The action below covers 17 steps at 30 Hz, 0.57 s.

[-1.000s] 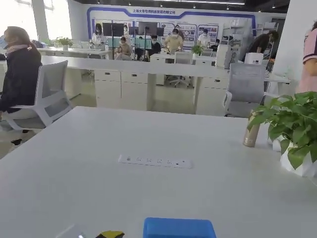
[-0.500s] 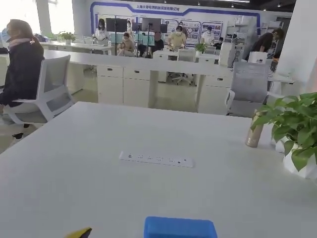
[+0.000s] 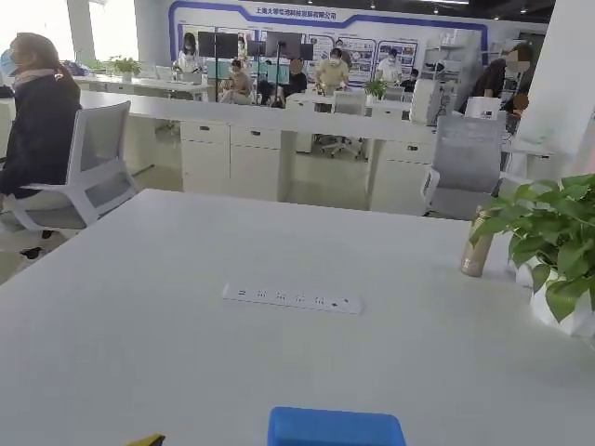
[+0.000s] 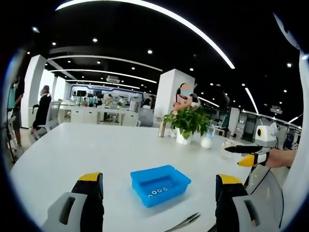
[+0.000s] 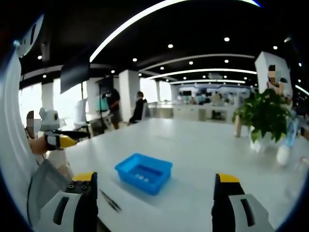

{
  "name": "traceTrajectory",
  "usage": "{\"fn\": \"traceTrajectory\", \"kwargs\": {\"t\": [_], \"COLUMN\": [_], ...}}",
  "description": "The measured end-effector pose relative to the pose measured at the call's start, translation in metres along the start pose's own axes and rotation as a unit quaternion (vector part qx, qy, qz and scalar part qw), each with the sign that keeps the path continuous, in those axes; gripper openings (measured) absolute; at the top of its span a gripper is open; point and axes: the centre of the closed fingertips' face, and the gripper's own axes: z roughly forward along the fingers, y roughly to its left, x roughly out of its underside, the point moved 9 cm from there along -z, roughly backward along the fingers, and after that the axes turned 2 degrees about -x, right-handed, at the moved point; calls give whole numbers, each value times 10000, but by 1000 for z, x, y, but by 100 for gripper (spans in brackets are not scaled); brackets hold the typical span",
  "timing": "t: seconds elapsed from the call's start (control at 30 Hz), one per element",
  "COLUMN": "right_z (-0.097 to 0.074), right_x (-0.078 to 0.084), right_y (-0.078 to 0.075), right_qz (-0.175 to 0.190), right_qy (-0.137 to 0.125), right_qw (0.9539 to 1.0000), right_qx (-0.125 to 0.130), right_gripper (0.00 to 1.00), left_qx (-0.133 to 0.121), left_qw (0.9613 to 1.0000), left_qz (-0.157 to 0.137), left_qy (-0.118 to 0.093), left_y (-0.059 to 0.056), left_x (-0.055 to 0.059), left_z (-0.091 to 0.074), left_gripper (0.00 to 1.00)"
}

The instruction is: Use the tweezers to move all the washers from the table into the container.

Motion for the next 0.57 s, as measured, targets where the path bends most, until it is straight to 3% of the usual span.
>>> {"fn": "traceTrajectory", "kwargs": {"t": [0.17, 0.3, 0.37, 0.57], "right_z": [3, 4, 4, 4], "right_x": [0, 0, 0, -1], "right_y": [0, 1, 2, 5], "right_qz": [31, 30, 25, 26], "right_qy": [11, 16, 10, 41], "right_qw": [10000, 10000, 10000, 9999], "right_qx": [-61, -72, -72, -91], "right_gripper": [99, 99, 99, 99], "left_qx": [-104, -241, -320, -373], "left_qw": [9995, 9997, 9993, 9991], "left_qz": [-287, -101, -166, -214], "left_qy": [-109, -21, -19, -57], "left_y": [11, 17, 22, 19], "left_x": [-3, -1, 0, 0], "left_z": [-5, -9, -12, -17], "left_gripper": [99, 99, 99, 99]}}
